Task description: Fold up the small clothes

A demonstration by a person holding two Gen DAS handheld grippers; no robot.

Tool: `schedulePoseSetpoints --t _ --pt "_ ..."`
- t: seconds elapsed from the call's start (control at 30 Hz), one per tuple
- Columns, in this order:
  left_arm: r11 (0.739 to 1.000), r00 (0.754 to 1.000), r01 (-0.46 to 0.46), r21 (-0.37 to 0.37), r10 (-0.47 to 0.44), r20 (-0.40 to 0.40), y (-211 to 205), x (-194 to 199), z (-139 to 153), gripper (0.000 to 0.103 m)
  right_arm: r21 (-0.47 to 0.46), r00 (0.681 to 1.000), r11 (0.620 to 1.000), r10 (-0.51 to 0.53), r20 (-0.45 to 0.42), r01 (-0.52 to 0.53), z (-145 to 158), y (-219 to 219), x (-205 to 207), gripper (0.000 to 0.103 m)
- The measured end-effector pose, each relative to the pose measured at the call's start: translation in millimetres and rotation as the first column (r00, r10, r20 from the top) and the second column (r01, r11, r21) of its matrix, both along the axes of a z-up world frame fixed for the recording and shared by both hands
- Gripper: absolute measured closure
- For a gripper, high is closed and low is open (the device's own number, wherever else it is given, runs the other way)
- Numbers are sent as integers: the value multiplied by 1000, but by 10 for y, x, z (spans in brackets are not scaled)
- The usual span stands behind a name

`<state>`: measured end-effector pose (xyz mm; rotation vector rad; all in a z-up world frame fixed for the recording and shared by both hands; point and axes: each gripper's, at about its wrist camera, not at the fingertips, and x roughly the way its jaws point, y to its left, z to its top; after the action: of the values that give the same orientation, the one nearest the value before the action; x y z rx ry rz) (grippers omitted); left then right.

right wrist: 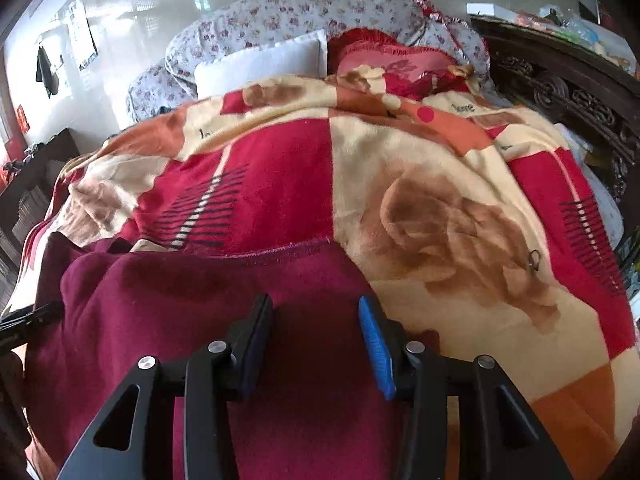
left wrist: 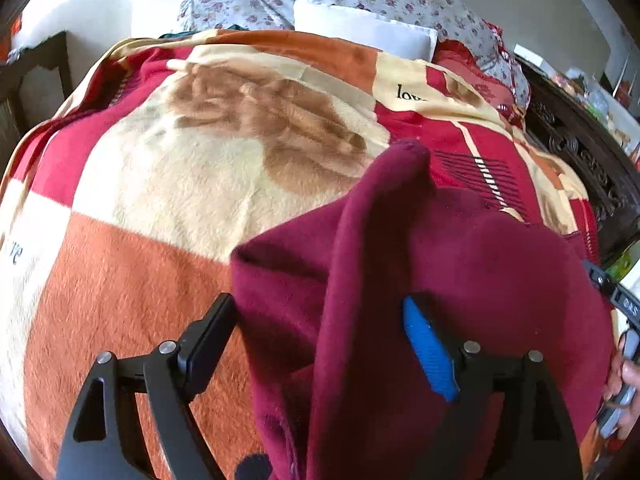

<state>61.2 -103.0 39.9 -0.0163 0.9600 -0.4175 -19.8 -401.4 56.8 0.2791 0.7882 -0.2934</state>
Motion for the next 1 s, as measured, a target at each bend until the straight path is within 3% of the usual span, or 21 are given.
schedulePoseSetpoints --t 0.13,0.3,0.57,0.77,0.87,1.0 --pt "1000 1000 -9 7 9 24 82 -153 52 19 37 998 999 33 59 -36 201 188 -255 53" --pt "999 998 16 40 -18 59 84 -353 100 19 16 993 995 100 67 -101 330 483 -298 53" --pt "999 995 18 38 -21 93 143 -570 189 19 28 985 985 167 36 -168 161 826 -98 53" --pt "999 997 20 41 -24 77 165 -640 147 19 -70 984 982 175 -29 -176 44 973 134 51" --pt "1000 998 9 -4 -9 57 287 -703 155 19 -79 985 982 166 -50 -169 131 1028 156 51" --pt "992 998 -56 -111 58 11 611 -841 123 19 -26 971 971 239 23 -238 353 1279 141 46"
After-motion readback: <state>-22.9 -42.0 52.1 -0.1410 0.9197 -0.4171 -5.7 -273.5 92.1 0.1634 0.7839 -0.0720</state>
